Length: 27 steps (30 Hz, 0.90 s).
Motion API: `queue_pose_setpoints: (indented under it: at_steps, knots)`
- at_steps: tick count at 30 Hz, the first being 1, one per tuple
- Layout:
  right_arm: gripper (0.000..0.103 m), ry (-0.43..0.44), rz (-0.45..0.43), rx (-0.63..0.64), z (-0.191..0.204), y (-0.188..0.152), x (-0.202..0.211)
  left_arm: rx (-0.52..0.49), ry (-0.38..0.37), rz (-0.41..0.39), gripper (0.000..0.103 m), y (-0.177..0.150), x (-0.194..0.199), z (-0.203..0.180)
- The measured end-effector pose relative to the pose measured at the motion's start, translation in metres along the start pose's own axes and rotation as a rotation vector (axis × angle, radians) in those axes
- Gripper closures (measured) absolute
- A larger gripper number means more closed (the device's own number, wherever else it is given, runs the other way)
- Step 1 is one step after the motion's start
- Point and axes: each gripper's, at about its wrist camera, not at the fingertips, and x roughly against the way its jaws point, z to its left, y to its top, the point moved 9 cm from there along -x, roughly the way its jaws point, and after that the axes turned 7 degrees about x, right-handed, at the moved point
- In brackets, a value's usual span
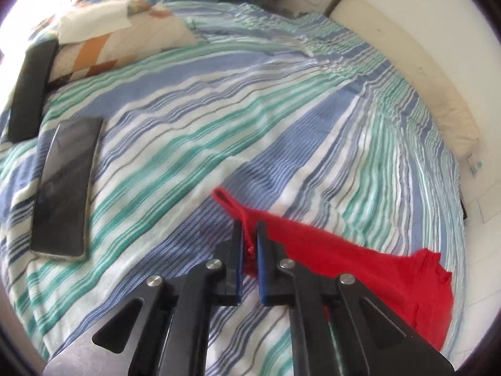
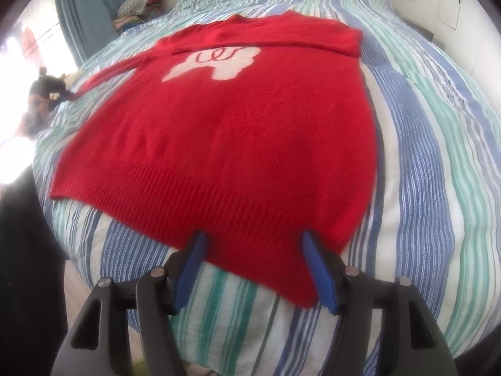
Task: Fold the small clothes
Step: 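Grasp the cuff with the left gripper and fold the sleeve across the body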
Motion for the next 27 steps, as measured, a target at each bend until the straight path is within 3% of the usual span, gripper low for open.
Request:
queue_pose_setpoints:
  at_steps: [3,6,12,16,21,22,23,24,25,27]
  knots:
    - [0.039,0.008,-0.005,-0.001,0.000,-0.001,0.001,-0.190,-0.086,-0.048,0.098,0.008,0.039,-0.084]
    - [0.038,0.012,-0.008,0.003,0.001,-0.002,0.001,-0.369,-0.210,-0.064,0.098,-0.008,0.078,-0.185]
    - [0.038,0.019,-0.013,-0.004,0.001,-0.001,0.000,-0.624,-0.440,0.012,0.098,-0.093,0.119,-0.351]
    - [0.038,0.023,-0.012,-0.005,0.002,-0.001,0.001,-0.748,-0.480,0.081,0.098,-0.165,0.108,-0.409]
    - [0.038,0.029,-0.012,-0.003,0.002,-0.002,0.002,-0.814,-0.469,0.215,0.093,-0.247,0.065,-0.437]
    - [0.038,0.030,-0.012,-0.005,0.002,-0.003,0.002,-0.825,-0.451,0.242,0.073,-0.261,0.055,-0.437]
    - [0.038,0.031,-0.012,-0.006,0.002,-0.003,0.002,-0.831,-0.423,0.270,0.037,-0.272,0.047,-0.433]
    - [0.038,0.032,-0.012,-0.007,0.002,-0.003,0.002,-0.827,-0.400,0.278,0.026,-0.279,0.042,-0.428]
    - [0.038,0.032,-0.011,-0.008,0.002,-0.003,0.002,-0.814,-0.403,0.268,0.020,-0.281,0.041,-0.423]
    - [0.038,0.030,-0.010,-0.007,0.003,-0.003,0.002,-0.790,-0.428,0.278,0.020,-0.284,0.044,-0.407]
